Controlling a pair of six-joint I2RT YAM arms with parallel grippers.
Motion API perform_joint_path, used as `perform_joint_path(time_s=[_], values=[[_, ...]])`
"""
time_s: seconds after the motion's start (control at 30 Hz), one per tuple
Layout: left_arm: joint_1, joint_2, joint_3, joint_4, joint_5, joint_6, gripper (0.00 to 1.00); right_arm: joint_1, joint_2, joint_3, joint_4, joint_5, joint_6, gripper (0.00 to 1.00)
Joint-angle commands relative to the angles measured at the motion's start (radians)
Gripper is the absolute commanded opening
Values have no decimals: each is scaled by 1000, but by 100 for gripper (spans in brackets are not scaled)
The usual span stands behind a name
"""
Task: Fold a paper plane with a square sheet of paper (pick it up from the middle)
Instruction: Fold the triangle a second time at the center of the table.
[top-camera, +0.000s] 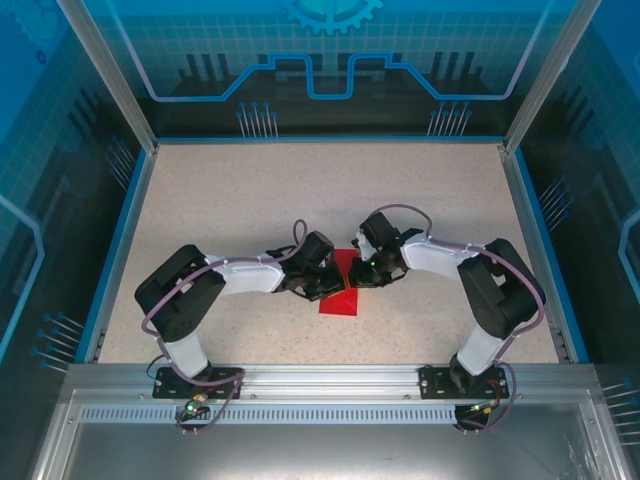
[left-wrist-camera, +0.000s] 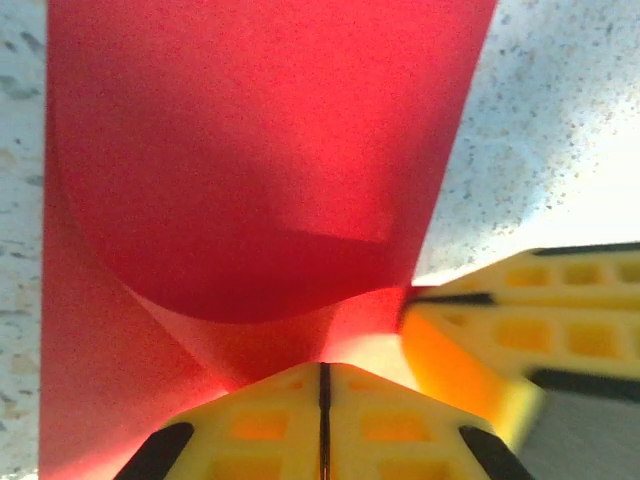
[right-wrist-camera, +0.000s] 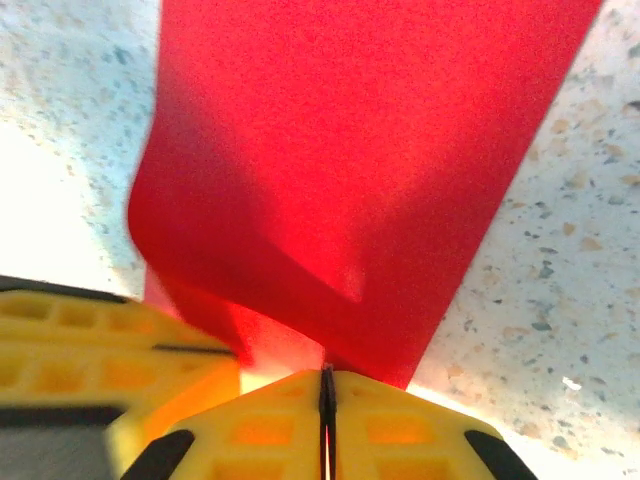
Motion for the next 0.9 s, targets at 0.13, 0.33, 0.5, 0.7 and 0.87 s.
perform_joint_path(time_s=[0.13, 0.33, 0.5, 0.7, 0.87], values=[[-2, 21, 31, -29, -20, 26, 9, -26, -53, -29, -17, 20, 14, 23], [-2, 12, 27, -35, -22, 27, 9, -28, -8, -12, -17, -10, 7, 31], [-3, 10, 27, -36, -20, 26, 9, -34, -2, -8, -24, -1, 4, 33], [-2, 7, 26, -37, -21, 24, 9, -52, -6, -15, -32, 37, 15, 37], [-1, 5, 26, -37, -19, 24, 9, -54, 8, -12, -1, -62, -8, 30]])
